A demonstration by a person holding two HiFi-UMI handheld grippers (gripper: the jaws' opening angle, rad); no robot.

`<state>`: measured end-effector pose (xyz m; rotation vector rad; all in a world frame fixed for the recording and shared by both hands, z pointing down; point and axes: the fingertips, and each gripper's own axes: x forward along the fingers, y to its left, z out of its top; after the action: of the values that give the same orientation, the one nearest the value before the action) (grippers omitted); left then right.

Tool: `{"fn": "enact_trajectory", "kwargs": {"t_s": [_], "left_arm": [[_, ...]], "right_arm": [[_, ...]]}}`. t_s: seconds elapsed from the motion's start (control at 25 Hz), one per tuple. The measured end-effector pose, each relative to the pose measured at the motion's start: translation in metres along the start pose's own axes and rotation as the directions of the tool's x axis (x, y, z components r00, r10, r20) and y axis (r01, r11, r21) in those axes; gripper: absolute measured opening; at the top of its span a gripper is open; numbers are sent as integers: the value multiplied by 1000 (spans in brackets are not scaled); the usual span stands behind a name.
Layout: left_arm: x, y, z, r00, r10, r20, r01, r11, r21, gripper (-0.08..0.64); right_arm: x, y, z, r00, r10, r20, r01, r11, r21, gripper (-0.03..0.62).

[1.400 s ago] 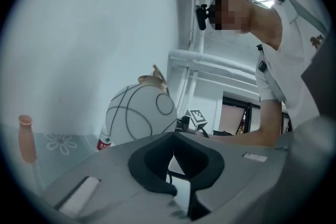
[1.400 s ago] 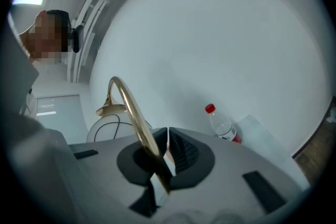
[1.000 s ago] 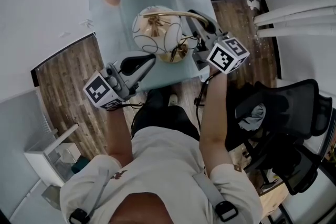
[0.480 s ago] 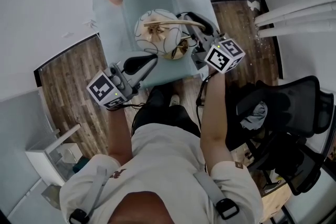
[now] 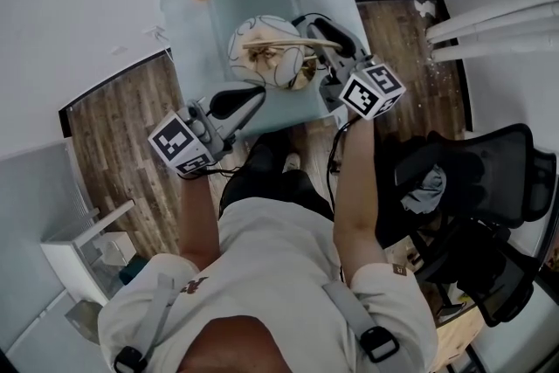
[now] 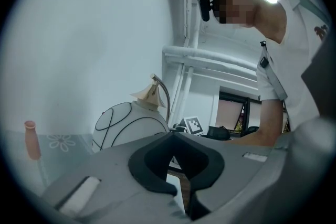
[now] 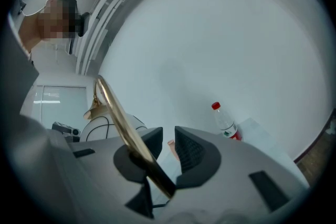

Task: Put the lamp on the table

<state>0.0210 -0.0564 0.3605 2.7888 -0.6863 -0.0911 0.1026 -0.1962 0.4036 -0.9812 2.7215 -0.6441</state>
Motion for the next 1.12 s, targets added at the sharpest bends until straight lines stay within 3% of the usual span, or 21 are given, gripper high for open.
{"fn": "enact_trajectory", "kwargs": {"t_s": [0.32,0.4,0.48,0.56,1.0,1.12], "left_arm": [[0,-3,0,1000,17,-1,-17,1000,1,0],[1,-4,2,1000,17,0,-17,1000,4,-1],[3,-6,4,1000,14,-2,-14,1000,7,0],[3,-8,5,1000,14,-3,-14,1000,11,0],[-4,-21,17,999,39,3,-39,998,40,0],[-4,-21,23,996,89,6,-89,994,60,0]], "right_arm": [[-6,-2,-10,991,-54,-124,43,995,-94,81],[-8,-3,-9,989,-63,-137,48,993,-111,143],[-12,-4,-9,987,-72,-146,55,991,-122,146],[-17,-4,-9,984,-79,-159,58,989,-134,207],[-74,8,8,980,-140,-139,111,974,-198,199],[-92,23,24,984,-148,-97,123,968,-220,118]]}}
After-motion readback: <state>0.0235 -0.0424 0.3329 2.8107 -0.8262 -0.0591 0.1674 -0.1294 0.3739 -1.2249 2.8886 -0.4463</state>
